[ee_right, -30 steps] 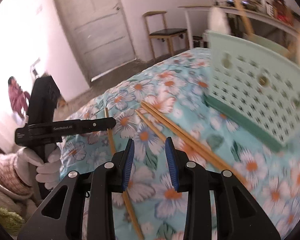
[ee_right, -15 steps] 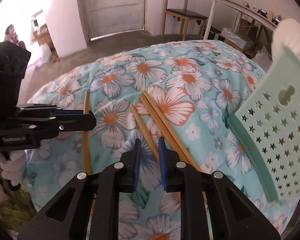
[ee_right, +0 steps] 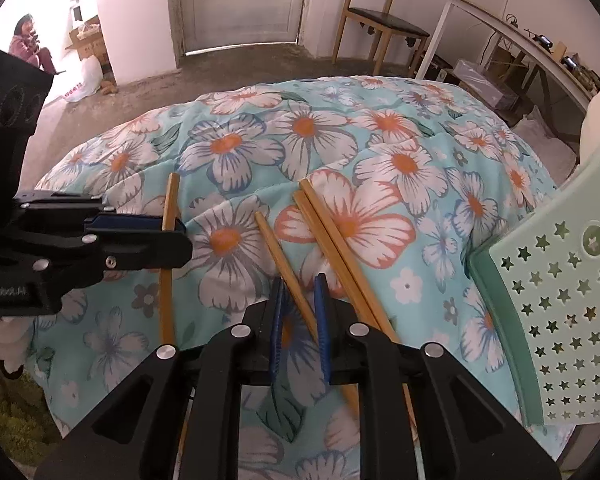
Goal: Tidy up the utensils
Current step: 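Lift the held chopsticks up with both tools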
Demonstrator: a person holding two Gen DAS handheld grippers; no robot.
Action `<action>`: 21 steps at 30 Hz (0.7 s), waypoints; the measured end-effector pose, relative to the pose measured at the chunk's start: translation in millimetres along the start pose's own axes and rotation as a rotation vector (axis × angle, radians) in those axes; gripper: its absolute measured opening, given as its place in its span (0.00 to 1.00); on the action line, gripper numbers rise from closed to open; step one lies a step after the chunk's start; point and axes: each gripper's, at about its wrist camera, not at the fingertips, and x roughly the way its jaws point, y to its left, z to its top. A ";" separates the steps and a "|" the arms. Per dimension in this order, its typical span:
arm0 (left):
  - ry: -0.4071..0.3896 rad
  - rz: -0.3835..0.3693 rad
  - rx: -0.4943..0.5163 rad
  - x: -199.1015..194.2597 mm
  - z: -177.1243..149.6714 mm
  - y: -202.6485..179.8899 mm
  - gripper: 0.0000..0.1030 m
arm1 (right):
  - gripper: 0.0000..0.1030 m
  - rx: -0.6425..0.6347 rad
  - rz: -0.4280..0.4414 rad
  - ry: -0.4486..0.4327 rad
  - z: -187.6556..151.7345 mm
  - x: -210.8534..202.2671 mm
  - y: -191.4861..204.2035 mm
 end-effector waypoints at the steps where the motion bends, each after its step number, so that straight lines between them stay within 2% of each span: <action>1: 0.000 0.000 0.000 -0.1 0.2 -0.5 0.19 | 0.13 0.002 -0.002 -0.007 0.9 -0.1 -0.2; 4: 0.000 -0.001 0.000 -0.2 0.3 -0.3 0.19 | 0.06 0.011 -0.011 -0.039 3.9 -3.7 -1.6; 11: -0.004 0.002 0.003 0.1 -0.1 0.0 0.19 | 0.06 0.103 -0.066 -0.168 4.9 -43.2 -18.6; 16: -0.020 0.003 0.020 -2.5 -0.4 -4.3 0.19 | 0.06 0.246 -0.085 -0.343 0.9 -95.3 -40.8; 19: -0.047 -0.001 0.039 -8.7 1.5 -10.7 0.18 | 0.06 0.374 -0.030 -0.505 -9.8 -129.5 -58.1; 21: -0.092 -0.008 0.067 -19.0 6.3 -18.1 0.17 | 0.06 0.440 -0.008 -0.567 -16.2 -139.0 -66.0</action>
